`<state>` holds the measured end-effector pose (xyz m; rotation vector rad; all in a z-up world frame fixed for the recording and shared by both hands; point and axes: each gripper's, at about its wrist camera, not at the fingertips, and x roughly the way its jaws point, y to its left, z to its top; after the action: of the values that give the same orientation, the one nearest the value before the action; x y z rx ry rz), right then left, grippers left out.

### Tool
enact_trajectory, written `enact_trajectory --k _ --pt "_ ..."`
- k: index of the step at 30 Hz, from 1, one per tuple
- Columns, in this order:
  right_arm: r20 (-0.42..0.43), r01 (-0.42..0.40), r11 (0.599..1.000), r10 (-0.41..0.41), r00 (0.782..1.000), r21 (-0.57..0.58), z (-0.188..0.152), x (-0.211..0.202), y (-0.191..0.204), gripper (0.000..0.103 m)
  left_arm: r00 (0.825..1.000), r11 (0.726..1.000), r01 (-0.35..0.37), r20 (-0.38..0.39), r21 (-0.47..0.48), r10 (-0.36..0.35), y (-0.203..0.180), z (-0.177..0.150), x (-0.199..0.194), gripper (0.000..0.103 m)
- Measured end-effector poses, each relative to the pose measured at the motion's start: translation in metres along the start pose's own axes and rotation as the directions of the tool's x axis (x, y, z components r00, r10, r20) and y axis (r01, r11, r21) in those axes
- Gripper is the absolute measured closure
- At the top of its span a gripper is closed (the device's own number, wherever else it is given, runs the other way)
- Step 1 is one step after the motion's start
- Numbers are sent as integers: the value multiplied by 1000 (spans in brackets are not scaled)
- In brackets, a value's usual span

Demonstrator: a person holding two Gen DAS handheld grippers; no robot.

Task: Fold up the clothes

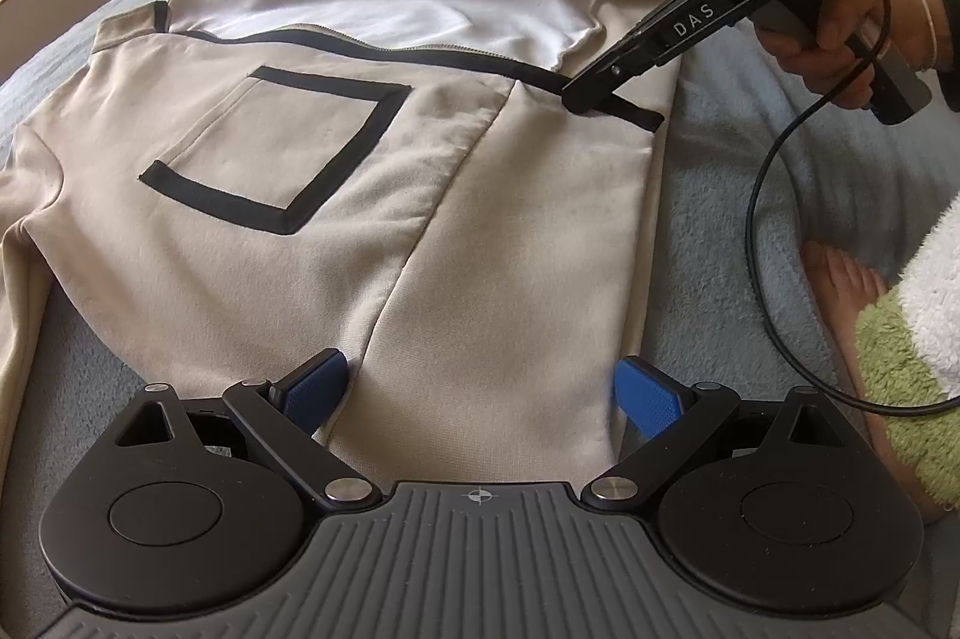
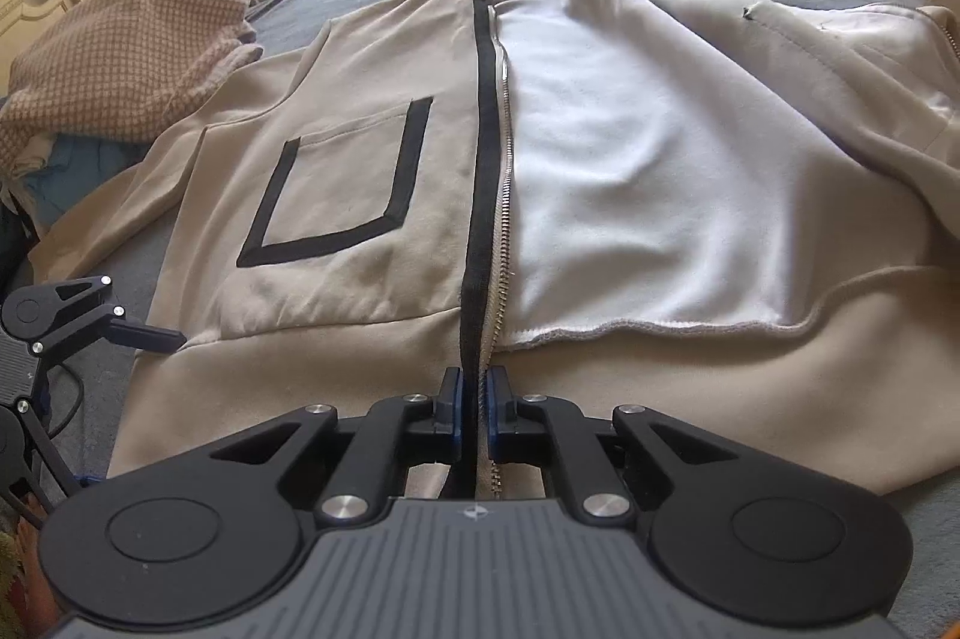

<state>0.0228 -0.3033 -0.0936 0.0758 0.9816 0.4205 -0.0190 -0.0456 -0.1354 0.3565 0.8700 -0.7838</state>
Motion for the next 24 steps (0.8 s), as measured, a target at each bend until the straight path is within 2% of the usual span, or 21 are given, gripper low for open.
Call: enact_trajectory --k 20,24 --pt "-28 21 999 -22 999 -41 -6 5 -3 96 1000 1000 16 0 26 -16 2 -1 -2 7" --pt "-31 30 1000 -29 999 7 2 -3 -7 85 1000 1000 13 -2 27 -13 2 -2 -2 7"
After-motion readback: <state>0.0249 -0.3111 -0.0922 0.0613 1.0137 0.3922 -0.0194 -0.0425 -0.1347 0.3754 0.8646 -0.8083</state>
